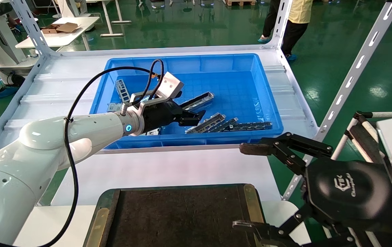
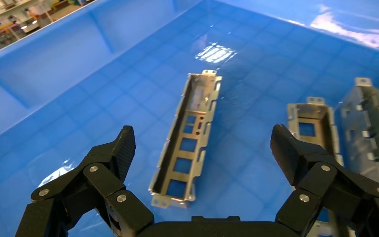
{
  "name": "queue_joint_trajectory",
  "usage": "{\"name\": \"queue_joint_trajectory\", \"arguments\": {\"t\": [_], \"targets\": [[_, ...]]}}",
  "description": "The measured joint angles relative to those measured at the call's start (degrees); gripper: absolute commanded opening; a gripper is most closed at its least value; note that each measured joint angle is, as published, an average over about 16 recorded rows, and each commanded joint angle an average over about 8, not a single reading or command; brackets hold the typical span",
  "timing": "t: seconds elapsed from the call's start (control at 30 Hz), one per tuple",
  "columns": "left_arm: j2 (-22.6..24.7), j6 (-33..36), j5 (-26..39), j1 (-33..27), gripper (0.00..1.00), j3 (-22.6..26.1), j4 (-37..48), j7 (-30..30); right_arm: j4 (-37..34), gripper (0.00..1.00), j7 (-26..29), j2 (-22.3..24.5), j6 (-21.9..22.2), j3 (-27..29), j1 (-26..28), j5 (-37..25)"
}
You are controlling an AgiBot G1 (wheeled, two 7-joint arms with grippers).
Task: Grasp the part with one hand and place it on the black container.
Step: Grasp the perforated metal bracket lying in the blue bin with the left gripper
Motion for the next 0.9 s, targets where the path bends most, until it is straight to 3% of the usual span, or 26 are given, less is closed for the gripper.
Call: {"name": "queue_joint_trajectory", "arguments": {"t": [0.03, 0.07, 0.1, 0.9], "targets": [[-0.01, -0.45, -0.37, 0.05, 0.18, 0.65, -0.20, -0.37, 0.00, 0.04, 0.00, 0.00, 0.00, 0.00, 0.00, 0.00], [-0.02, -0.89, -0.73, 0.10, 0.06, 1.28, -0.39, -0.72, 0.00, 0.00, 0.00, 0.00, 0.00, 0.00, 0.00, 0.00], [-0.03, -1.32, -1.10, 0.15, 0.00, 1.91, -0.56, -1.06, 0.00, 0.00, 0.00, 0.00, 0.00, 0.00, 0.00, 0.00], [-0.28, -6.58, -9.91, 0.43, 0.00, 12.48, -1.25, -3.88, 0.00, 0.00, -0.01, 0.01, 0.01, -0.03, 0.01, 0.02]]}}
